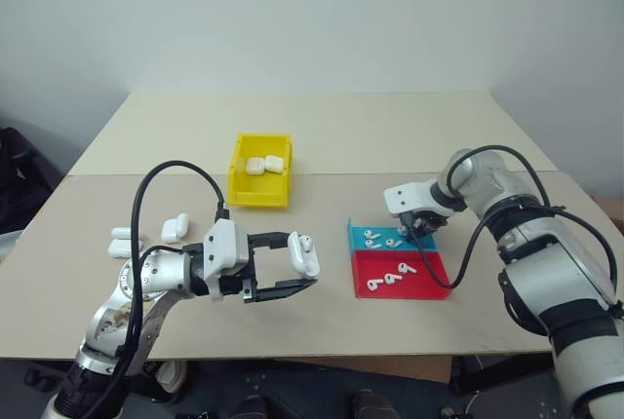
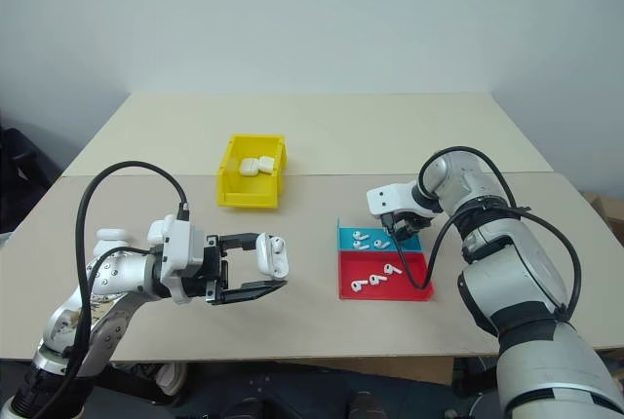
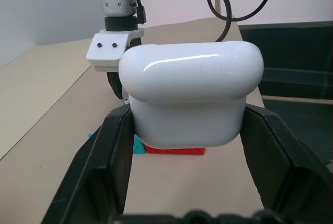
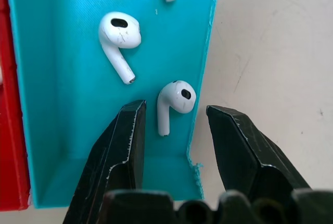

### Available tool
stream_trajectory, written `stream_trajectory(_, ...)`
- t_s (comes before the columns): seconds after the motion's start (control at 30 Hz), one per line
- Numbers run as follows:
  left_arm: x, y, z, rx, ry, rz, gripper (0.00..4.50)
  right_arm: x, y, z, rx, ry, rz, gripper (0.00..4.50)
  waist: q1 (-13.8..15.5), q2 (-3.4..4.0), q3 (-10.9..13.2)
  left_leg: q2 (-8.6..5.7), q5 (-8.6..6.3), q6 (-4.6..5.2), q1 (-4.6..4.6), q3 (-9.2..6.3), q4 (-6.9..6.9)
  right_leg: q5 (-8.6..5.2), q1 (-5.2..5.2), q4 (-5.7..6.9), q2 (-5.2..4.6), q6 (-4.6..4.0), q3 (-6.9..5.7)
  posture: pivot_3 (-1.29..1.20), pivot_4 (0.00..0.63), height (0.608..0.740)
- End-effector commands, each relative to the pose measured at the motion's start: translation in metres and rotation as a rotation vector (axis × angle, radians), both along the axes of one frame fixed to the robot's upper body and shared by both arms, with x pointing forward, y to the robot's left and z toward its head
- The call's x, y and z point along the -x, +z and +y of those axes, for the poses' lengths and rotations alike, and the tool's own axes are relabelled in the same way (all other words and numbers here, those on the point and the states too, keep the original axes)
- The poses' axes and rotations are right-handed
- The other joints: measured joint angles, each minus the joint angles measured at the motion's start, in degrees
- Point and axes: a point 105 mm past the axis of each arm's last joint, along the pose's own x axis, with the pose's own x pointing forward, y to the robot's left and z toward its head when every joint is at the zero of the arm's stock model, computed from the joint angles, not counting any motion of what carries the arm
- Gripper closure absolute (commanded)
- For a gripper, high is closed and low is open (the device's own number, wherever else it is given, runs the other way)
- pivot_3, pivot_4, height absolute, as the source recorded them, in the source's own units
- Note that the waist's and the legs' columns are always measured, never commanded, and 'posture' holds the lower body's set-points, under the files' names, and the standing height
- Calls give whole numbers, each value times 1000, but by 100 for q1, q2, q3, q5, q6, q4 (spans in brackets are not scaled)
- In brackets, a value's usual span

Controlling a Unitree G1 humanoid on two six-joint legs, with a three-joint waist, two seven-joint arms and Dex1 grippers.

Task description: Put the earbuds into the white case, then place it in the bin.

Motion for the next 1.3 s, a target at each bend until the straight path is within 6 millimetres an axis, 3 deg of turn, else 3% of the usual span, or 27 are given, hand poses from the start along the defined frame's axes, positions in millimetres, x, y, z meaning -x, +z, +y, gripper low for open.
stream_trajectory(0.03, 5, 10, -3, 2, -19, -62, 1732, -4, 18, 7, -30, 24, -42, 2262, 0, 0, 0, 0, 0, 0, 0, 0, 0, 0, 0, 0, 0, 0, 0, 0, 150, 740)
stream_trajectory(0.37, 6, 10, -4, 0, -19, -60, 1732, -4, 14, 5, -19, 16, -35, 2262, 1, 0, 0, 0, 0, 0, 0, 0, 0, 1, 1, 0, 0, -1, 0, 0, 150, 740)
stream_trajectory(0.5, 7, 9, -4, -3, -22, -56, 1732, -3, 13, 4, -18, 26, -32, 3184, 1, 0, 0, 0, 0, 0, 1, 0, 0, 1, 1, 1, 0, -1, 0, 0, 150, 740)
stream_trajectory(1.3, 5, 9, -4, 0, -25, -53, 1732, -2, 10, 3, -20, 29, -33, 3184, 1, 0, 0, 0, 0, 0, 1, 0, 0, 1, 1, 1, 0, -2, 0, 0, 150, 740)
